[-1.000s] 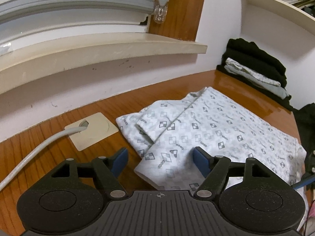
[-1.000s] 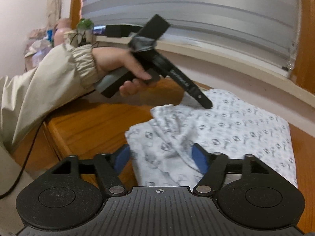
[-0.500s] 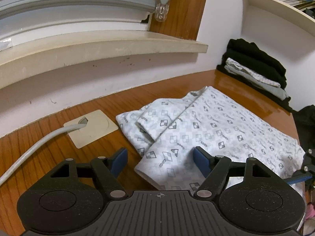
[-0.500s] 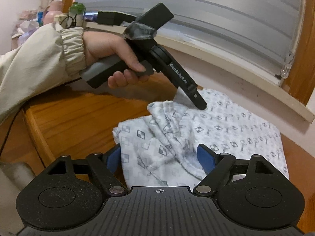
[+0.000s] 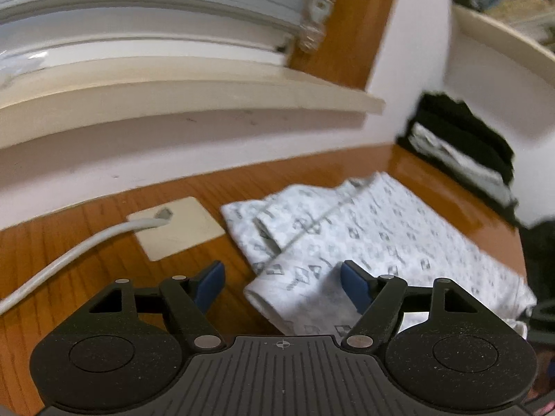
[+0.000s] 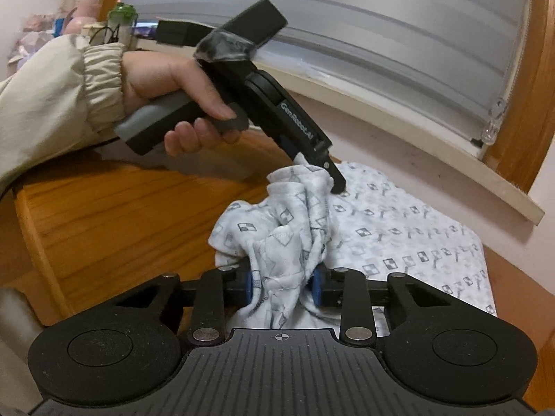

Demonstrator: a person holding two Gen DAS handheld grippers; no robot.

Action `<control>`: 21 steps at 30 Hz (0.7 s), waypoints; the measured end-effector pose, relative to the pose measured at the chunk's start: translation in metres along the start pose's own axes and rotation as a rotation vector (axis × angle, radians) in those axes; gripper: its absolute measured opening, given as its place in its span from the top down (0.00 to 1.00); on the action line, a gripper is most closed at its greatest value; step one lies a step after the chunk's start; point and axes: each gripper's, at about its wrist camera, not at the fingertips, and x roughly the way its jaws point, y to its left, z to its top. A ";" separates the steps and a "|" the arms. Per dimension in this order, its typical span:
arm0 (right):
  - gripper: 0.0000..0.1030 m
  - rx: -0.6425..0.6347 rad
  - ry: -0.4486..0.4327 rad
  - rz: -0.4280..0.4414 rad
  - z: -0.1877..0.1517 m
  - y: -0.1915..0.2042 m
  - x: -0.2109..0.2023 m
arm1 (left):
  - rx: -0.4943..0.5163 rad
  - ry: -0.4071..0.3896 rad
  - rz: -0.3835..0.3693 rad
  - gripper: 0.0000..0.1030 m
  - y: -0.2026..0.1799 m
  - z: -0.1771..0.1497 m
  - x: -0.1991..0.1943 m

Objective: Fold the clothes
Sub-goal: 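Grasp the folded white garment with both grippers and lift it, then carry the lifted garment with both grippers toward the clothes stack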

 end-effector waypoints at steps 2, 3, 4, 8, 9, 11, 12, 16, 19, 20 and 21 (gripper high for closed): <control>0.72 0.077 -0.042 -0.010 0.003 -0.012 -0.006 | -0.108 -0.033 -0.023 0.26 0.008 -0.002 -0.010; 0.72 0.120 -0.065 -0.015 0.006 -0.021 -0.009 | -0.169 -0.048 -0.053 0.25 0.013 -0.005 -0.016; 0.72 0.153 -0.086 -0.026 0.008 -0.028 -0.012 | -0.231 -0.063 -0.090 0.25 0.019 -0.008 -0.021; 0.72 0.258 -0.158 -0.048 0.018 -0.058 -0.023 | -0.479 -0.065 -0.212 0.24 0.033 -0.024 -0.027; 0.72 0.266 -0.170 -0.060 0.020 -0.063 -0.025 | -0.529 -0.060 -0.232 0.24 0.035 -0.027 -0.025; 0.72 0.285 -0.184 -0.069 0.022 -0.070 -0.026 | -0.646 -0.064 -0.267 0.22 0.039 -0.034 -0.022; 0.72 0.296 -0.191 -0.070 0.022 -0.073 -0.026 | -0.717 -0.067 -0.283 0.22 0.042 -0.038 -0.020; 0.72 0.314 -0.218 -0.082 0.022 -0.079 -0.023 | -0.875 -0.059 -0.351 0.20 0.043 -0.044 -0.010; 0.72 0.321 -0.235 -0.088 0.020 -0.078 -0.026 | -0.912 -0.043 -0.361 0.18 0.037 -0.043 -0.003; 0.72 0.324 -0.239 -0.089 0.020 -0.077 -0.027 | -0.928 -0.045 -0.368 0.18 0.035 -0.044 -0.001; 0.72 0.332 -0.245 -0.090 0.019 -0.078 -0.028 | -0.952 -0.047 -0.385 0.17 0.034 -0.044 0.003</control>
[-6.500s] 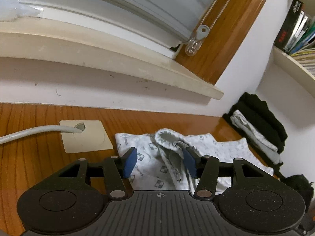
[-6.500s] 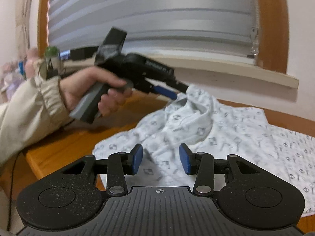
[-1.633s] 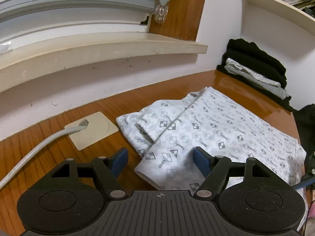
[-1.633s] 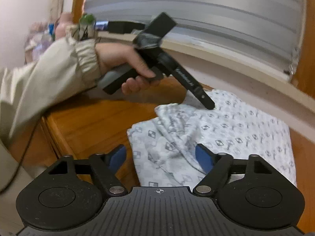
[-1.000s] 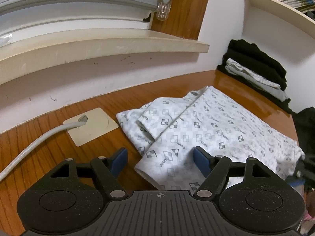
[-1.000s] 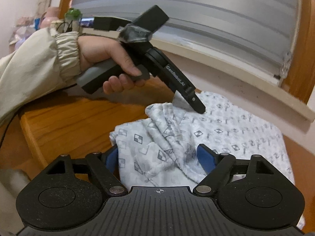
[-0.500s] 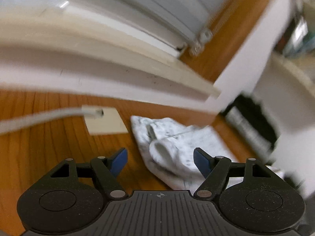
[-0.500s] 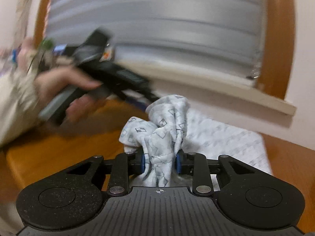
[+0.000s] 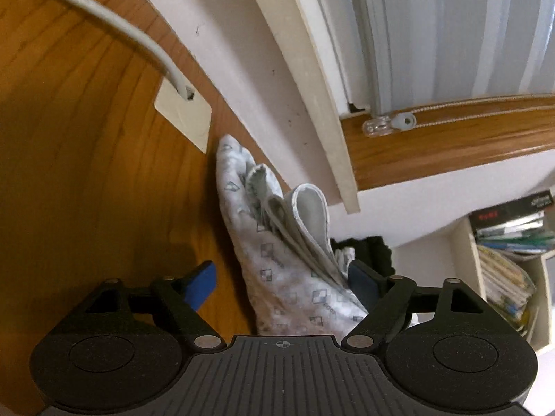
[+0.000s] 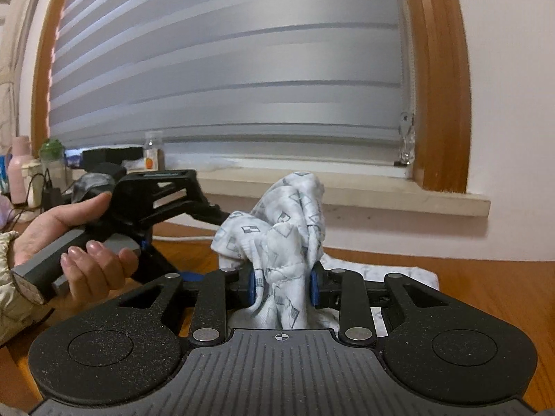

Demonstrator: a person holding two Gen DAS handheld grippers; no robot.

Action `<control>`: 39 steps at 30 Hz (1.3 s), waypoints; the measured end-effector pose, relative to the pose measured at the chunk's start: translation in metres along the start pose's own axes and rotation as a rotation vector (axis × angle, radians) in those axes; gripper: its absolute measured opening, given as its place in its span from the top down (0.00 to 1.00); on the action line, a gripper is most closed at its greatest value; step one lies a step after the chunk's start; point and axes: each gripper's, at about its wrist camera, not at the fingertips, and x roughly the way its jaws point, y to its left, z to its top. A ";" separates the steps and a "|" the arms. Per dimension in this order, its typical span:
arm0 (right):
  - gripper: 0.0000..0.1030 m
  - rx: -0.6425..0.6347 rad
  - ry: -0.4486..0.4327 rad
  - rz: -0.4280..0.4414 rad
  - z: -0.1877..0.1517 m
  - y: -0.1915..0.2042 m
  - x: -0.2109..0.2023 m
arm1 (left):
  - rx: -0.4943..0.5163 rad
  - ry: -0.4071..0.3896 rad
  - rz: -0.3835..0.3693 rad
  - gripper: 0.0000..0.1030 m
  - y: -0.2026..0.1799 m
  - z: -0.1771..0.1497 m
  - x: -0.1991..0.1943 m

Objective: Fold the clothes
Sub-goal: 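Carry the lifted garment with both grippers toward the clothes stack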

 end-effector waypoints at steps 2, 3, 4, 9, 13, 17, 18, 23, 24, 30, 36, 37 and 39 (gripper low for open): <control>0.72 0.009 -0.002 0.010 -0.001 -0.001 -0.002 | -0.036 0.001 -0.019 0.17 0.002 0.000 0.007; 0.72 0.004 -0.004 0.013 -0.003 0.000 -0.003 | -0.036 -0.007 -0.010 0.17 0.001 0.000 0.010; 0.72 -0.015 -0.002 0.019 -0.004 0.002 -0.003 | -0.037 -0.016 -0.002 0.17 0.001 0.000 0.013; 0.72 -0.170 0.042 0.078 -0.022 0.029 -0.007 | 0.056 0.004 0.037 0.16 -0.008 -0.004 0.023; 0.72 -0.320 0.066 0.103 -0.040 0.050 -0.008 | 0.204 0.020 0.105 0.29 -0.018 -0.013 0.031; 0.72 -0.332 0.038 0.100 -0.039 0.047 -0.011 | 0.330 -0.001 0.178 0.76 -0.025 -0.017 0.038; 0.72 -0.330 0.028 0.096 -0.036 0.044 -0.012 | 0.350 -0.008 0.176 0.78 -0.030 -0.019 0.041; 0.72 -0.319 -0.021 0.068 -0.013 0.017 -0.016 | 0.439 -0.081 0.150 0.81 -0.086 -0.027 0.063; 0.72 -0.310 -0.037 0.061 -0.004 0.007 -0.020 | 0.458 -0.096 0.140 0.81 -0.102 -0.030 0.068; 0.72 -0.279 -0.139 -0.032 0.063 -0.079 -0.065 | 0.576 -0.173 0.032 0.81 -0.228 -0.069 0.140; 0.72 -0.302 -0.178 -0.182 0.119 -0.188 -0.121 | 0.613 -0.203 -0.075 0.81 -0.333 -0.124 0.254; 0.72 -0.303 -0.179 -0.203 0.127 -0.207 -0.130 | 0.608 -0.208 -0.092 0.81 -0.345 -0.132 0.273; 0.72 -0.313 -0.172 -0.246 0.142 -0.247 -0.146 | 0.590 -0.215 -0.128 0.81 -0.368 -0.146 0.313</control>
